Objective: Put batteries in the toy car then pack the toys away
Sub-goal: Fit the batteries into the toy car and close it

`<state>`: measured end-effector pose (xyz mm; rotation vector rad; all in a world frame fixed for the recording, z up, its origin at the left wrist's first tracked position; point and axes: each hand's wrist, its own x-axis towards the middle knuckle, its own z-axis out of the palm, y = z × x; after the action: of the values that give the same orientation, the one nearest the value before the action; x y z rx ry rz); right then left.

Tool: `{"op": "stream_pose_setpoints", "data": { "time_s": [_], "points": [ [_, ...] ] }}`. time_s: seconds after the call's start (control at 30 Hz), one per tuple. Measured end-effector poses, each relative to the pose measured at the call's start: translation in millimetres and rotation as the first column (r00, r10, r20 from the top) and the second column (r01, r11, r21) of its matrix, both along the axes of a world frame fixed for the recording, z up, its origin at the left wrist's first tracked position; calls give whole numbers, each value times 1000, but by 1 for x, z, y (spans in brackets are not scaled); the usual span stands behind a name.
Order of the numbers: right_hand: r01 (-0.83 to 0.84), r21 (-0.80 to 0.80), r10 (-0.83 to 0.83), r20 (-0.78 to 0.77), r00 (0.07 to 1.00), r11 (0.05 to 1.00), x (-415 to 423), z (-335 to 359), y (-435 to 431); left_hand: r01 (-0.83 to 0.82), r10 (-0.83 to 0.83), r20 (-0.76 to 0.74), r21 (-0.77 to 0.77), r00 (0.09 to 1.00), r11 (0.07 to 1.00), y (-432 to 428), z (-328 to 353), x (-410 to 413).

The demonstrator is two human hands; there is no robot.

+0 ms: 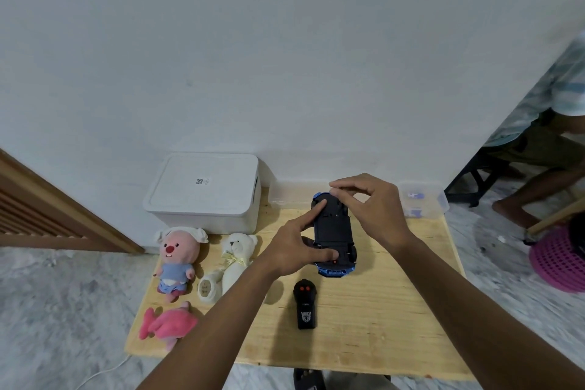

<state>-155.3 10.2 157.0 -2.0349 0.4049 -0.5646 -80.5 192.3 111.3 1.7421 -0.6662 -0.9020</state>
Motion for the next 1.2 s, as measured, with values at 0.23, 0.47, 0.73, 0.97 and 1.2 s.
{"op": "stream_pose_setpoints", "data": {
  "time_s": [0.23, 0.47, 0.73, 0.97, 1.2],
  "points": [
    [-20, -31, 19, -25, 1000, 999, 1, -2, -2, -1, 2, -10, 13, 1000, 1000, -3, -1, 3],
    [-24, -65, 23, -6, 1000, 998, 0, -1, -4, 3, -3, -17, 8, 1000, 1000, -7, 0, 4],
    [-16, -72, 17, 21, 1000, 997, -2, -3, -8, 13, -13, -6, 5, 1000, 1000, -11, -1, 4],
    [-1, -37, 2, 39, 999, 999, -3, -1, -8, 18, -18, -1, 9, 1000, 1000, -9, 1, 0],
    [-11, -13, 11, 16, 1000, 1000, -2, 0, -4, 8, -8, -2, 9, 1000, 1000, -7, 1, 0]
  ]
}}
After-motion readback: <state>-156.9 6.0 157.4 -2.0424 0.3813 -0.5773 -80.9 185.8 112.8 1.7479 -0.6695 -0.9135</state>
